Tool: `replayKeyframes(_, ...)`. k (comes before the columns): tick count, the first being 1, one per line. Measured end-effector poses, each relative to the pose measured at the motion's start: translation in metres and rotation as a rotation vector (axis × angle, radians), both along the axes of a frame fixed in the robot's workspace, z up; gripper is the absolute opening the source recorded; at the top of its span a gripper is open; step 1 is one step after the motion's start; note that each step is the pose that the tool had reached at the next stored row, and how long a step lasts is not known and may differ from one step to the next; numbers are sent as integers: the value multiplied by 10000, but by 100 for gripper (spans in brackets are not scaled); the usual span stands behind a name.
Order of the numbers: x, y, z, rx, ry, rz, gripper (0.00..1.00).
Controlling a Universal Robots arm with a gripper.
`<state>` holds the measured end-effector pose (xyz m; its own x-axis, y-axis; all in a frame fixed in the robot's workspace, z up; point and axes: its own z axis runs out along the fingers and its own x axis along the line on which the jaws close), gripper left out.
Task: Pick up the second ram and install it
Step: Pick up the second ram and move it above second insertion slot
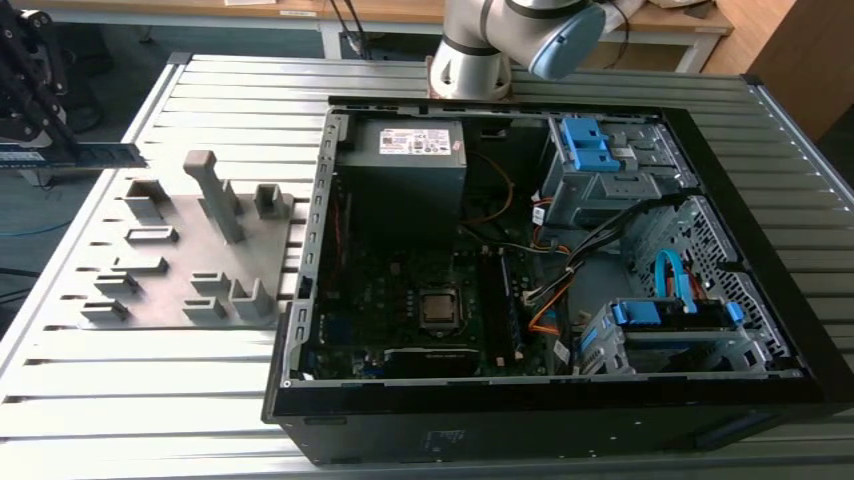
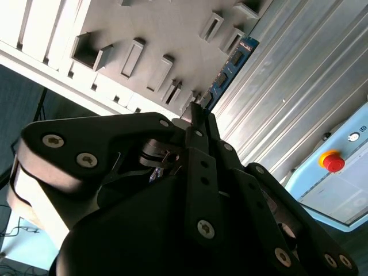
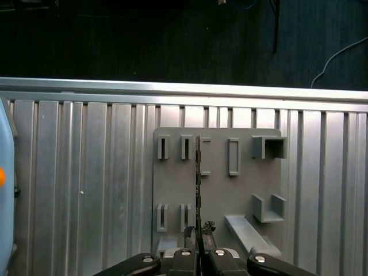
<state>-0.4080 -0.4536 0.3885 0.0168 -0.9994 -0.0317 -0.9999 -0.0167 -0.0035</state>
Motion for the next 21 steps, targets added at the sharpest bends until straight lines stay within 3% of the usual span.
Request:
replayKeyframes(4,54,0,0,-1,1,-1,14)
replayKeyframes(21,555,0,0,-1,0,-1,14)
